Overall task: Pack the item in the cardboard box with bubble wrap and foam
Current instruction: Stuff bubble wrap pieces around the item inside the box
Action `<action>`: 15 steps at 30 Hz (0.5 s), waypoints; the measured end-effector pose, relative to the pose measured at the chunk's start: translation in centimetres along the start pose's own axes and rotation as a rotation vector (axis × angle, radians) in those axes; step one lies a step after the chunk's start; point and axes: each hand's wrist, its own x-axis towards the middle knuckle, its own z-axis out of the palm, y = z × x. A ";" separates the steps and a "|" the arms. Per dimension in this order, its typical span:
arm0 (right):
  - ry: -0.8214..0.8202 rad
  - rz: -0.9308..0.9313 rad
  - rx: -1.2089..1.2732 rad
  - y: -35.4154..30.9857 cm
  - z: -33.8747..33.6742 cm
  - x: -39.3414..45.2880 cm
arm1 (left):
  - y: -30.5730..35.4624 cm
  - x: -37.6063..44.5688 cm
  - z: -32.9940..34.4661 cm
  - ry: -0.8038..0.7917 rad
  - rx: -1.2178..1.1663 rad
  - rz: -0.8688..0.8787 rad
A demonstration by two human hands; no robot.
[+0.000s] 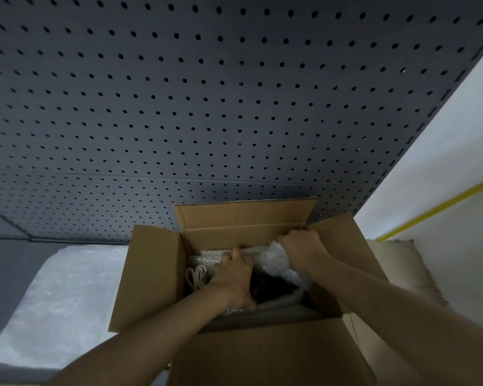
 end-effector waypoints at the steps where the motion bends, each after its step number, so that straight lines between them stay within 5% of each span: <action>1: -0.001 -0.003 0.000 -0.2 0.1 0.1 | 0.0 0.0 0.0 -0.008 0.008 -0.003; 15: -0.144 -0.161 0.032 -1.0 1.2 1.5 | -0.9 0.9 -1.3 -0.046 0.031 0.036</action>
